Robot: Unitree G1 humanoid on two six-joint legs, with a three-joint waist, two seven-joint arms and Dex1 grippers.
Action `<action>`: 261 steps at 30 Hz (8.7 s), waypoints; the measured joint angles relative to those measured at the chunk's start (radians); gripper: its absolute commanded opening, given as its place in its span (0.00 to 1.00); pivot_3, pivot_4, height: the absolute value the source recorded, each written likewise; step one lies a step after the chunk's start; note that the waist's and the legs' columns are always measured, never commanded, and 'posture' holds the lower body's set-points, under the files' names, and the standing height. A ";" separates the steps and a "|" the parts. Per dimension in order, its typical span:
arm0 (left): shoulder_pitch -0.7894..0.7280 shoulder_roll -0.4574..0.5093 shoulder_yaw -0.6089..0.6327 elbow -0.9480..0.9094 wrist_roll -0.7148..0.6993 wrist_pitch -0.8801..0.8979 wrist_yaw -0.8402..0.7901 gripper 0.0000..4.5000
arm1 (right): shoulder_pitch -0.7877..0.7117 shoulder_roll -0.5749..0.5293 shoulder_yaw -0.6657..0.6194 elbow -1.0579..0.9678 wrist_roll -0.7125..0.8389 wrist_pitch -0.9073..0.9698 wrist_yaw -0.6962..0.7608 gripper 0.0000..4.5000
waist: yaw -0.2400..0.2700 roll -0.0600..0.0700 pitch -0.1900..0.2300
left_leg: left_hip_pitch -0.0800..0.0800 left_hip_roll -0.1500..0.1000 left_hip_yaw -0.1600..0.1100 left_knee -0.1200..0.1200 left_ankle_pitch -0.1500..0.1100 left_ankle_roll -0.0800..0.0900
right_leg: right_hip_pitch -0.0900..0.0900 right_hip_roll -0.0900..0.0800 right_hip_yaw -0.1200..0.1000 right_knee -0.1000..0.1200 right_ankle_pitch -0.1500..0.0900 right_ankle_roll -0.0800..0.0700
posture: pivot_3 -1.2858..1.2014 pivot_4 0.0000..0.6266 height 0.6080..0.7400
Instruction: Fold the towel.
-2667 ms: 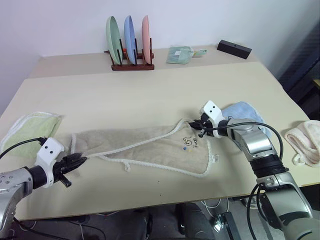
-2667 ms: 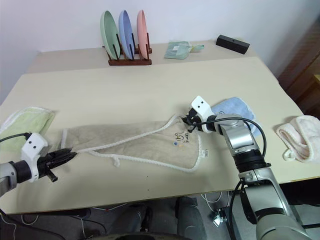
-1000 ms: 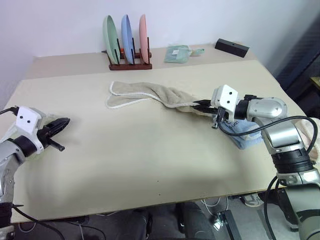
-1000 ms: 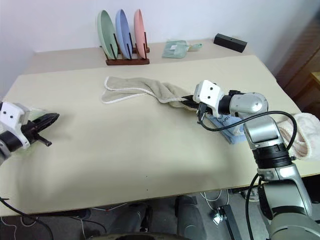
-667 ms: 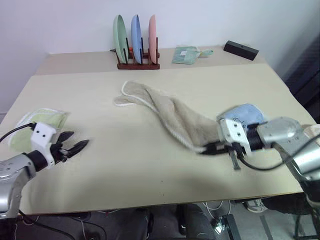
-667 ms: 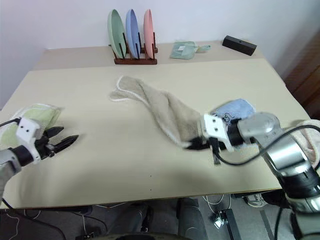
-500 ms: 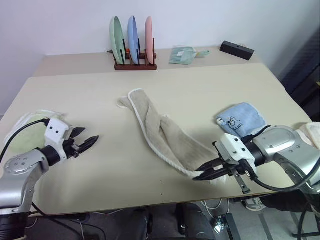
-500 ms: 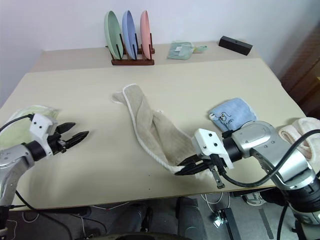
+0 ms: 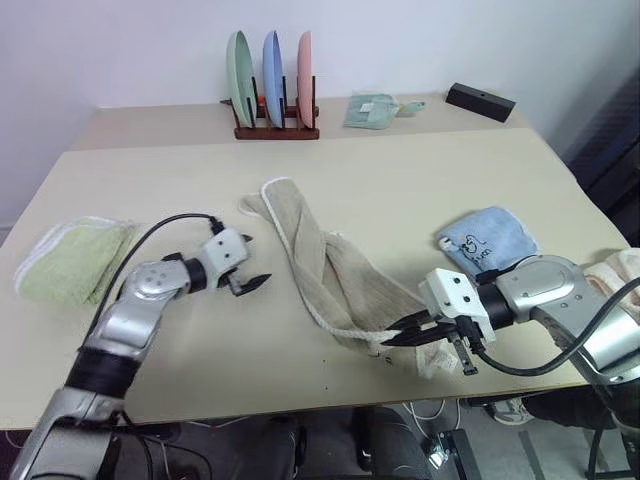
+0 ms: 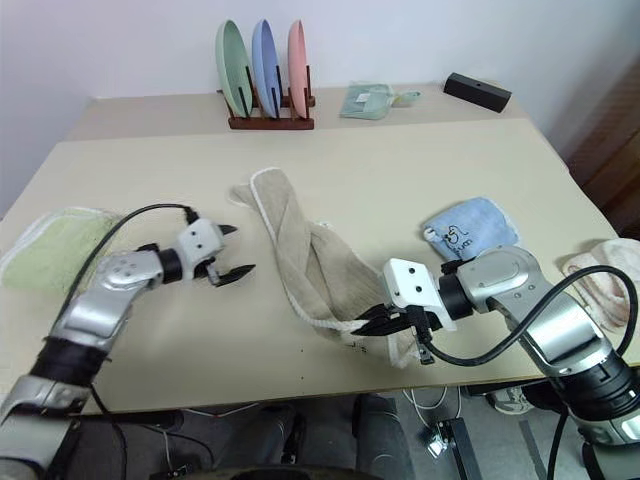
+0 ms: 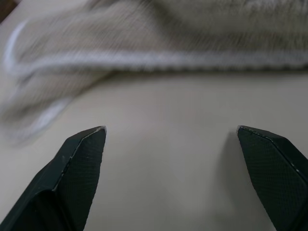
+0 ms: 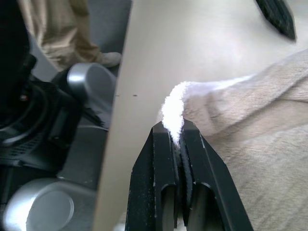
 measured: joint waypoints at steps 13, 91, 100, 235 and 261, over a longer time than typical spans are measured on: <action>-0.326 -0.097 -0.180 0.524 0.368 -0.480 0.276 0.59 | 0.018 0.023 -0.001 0.007 -0.027 -0.034 -0.050 0.00 | 0.023 0.000 0.000 | 0.001 -0.001 0.001 0.002 0.000 0.001 | 0.001 0.000 0.000 0.000 0.002 0.002 | 0.52 0.24 0.94; 0.360 0.241 0.167 -0.694 -0.235 0.493 -0.130 0.02 | -0.130 0.095 0.037 0.018 -0.045 0.050 -0.115 0.00 | -0.001 0.001 0.000 | 0.001 -0.001 0.002 0.003 -0.004 0.008 | 0.001 0.000 0.002 0.000 0.002 0.004 | 0.52 0.24 0.94; 0.347 0.265 0.305 -0.789 -0.363 0.703 -0.085 0.53 | -0.170 0.117 0.045 0.068 -0.060 0.021 -0.079 0.00 | -0.003 0.000 0.000 | 0.000 -0.001 0.002 0.002 -0.002 0.004 | 0.000 0.000 0.002 -0.001 0.002 0.004 | 0.52 0.24 0.94; -0.126 0.163 0.071 0.414 0.062 -0.696 -0.166 0.16 | -0.075 0.208 0.080 0.096 -0.140 -0.076 -0.156 0.00 | -0.004 0.001 0.001 | -0.001 -0.001 0.004 0.003 -0.003 0.004 | -0.001 0.000 0.001 0.000 0.002 0.004 | 0.52 0.24 0.94; -0.477 0.174 0.252 0.546 0.022 -0.288 0.156 0.01 | -0.612 0.199 -0.046 0.772 -0.450 -0.488 -0.488 0.00 | -0.007 -0.002 0.003 | -0.006 -0.003 0.005 0.003 -0.002 0.004 | -0.007 -0.001 -0.002 0.001 0.003 0.004 | 0.52 0.24 0.94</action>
